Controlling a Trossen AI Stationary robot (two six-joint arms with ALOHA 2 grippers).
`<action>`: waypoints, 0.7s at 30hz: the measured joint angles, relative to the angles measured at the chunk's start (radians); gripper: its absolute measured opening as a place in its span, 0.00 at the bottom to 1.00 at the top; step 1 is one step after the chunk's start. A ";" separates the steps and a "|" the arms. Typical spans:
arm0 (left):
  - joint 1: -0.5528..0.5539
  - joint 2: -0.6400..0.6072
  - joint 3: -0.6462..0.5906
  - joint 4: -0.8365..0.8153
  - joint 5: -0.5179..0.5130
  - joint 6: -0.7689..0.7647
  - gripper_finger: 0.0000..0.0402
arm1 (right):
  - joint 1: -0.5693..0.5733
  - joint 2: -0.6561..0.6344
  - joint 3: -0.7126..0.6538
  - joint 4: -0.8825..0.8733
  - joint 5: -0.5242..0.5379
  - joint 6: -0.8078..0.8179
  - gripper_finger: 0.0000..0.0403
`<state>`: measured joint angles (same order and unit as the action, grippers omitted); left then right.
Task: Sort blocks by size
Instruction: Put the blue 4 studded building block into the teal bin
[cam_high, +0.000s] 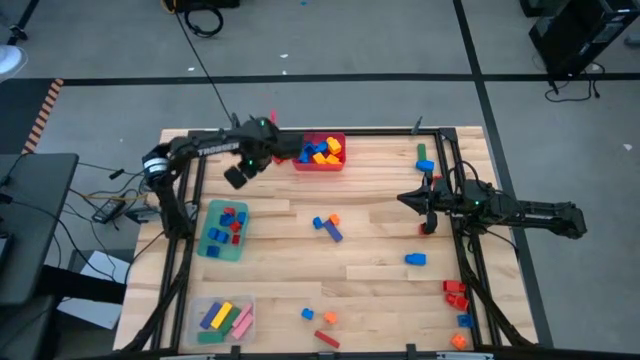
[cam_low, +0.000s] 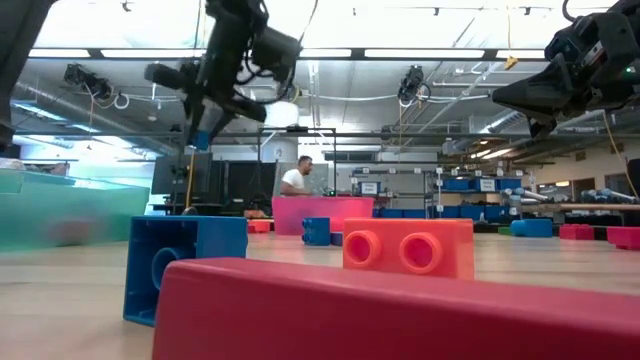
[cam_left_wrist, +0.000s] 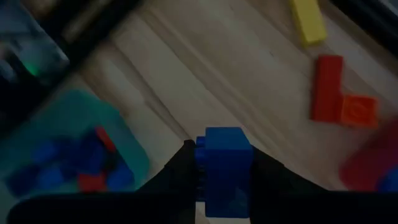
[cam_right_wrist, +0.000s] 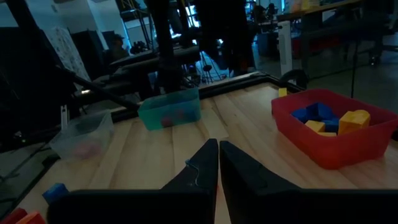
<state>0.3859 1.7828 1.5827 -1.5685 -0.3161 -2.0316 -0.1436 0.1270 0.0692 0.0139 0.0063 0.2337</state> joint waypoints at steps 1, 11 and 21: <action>-0.029 -0.017 -0.022 0.007 -0.003 -0.050 0.23 | 0.000 0.000 0.000 0.001 0.000 0.000 0.07; -0.242 -0.146 -0.268 -0.003 0.055 -0.382 0.23 | 0.000 0.000 0.000 0.015 0.000 0.000 0.08; -0.321 -0.165 -0.399 -0.001 0.118 -0.386 0.28 | 0.000 0.000 0.000 0.016 0.000 0.000 0.07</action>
<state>0.0647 1.6176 1.1836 -1.5694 -0.1980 -2.4171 -0.1436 0.1271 0.0692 0.0296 0.0061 0.2333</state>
